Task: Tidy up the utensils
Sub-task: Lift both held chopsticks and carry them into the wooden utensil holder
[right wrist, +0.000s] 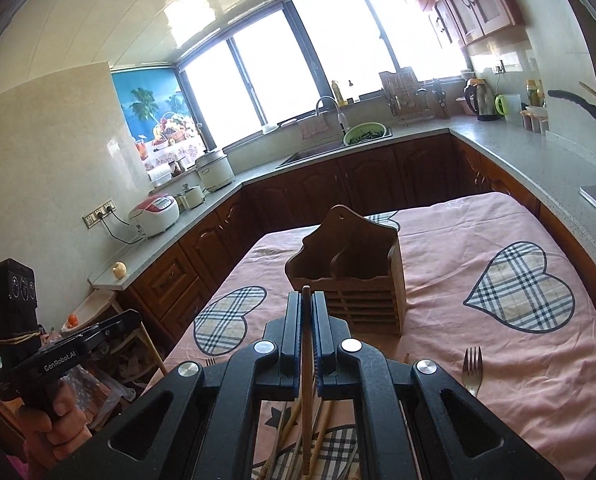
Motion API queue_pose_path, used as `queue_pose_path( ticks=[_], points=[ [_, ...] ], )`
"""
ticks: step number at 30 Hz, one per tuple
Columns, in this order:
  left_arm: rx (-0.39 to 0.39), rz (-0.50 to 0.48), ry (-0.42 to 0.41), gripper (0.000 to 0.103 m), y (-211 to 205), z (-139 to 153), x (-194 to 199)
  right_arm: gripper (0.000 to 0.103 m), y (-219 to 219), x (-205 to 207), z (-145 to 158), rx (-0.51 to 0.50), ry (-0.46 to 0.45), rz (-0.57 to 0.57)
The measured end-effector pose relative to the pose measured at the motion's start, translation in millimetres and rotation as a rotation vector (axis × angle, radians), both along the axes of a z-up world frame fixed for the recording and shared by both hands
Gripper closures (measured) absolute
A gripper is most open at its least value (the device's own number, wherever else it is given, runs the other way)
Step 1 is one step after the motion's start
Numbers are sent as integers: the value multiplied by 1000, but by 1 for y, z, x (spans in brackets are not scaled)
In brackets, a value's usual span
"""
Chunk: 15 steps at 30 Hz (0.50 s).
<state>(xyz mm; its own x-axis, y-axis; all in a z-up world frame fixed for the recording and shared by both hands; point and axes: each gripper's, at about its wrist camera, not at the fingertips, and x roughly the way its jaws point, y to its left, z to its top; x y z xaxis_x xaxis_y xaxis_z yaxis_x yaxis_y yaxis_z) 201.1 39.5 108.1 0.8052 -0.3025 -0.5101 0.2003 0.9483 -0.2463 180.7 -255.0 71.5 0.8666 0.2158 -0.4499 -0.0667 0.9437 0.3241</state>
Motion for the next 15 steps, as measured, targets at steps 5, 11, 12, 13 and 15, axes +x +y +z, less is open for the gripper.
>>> queue_pose_path(
  ticks=[5,11,12,13,15],
  points=[
    [-7,1,-43,101,0,10,8,99,-6,6,4,5,-19,-16],
    [-32,-8,-105,101,1,25,19,99,-20,17,14,26,-62,-44],
    [-38,-10,-118,101,1,29,22,99,-23,19,16,34,-71,-48],
    [-43,-12,-131,101,1,31,25,99,-26,21,19,39,-82,-55],
    [-52,-12,-157,101,2,35,31,99,-33,27,26,43,-106,-75]
  ],
)
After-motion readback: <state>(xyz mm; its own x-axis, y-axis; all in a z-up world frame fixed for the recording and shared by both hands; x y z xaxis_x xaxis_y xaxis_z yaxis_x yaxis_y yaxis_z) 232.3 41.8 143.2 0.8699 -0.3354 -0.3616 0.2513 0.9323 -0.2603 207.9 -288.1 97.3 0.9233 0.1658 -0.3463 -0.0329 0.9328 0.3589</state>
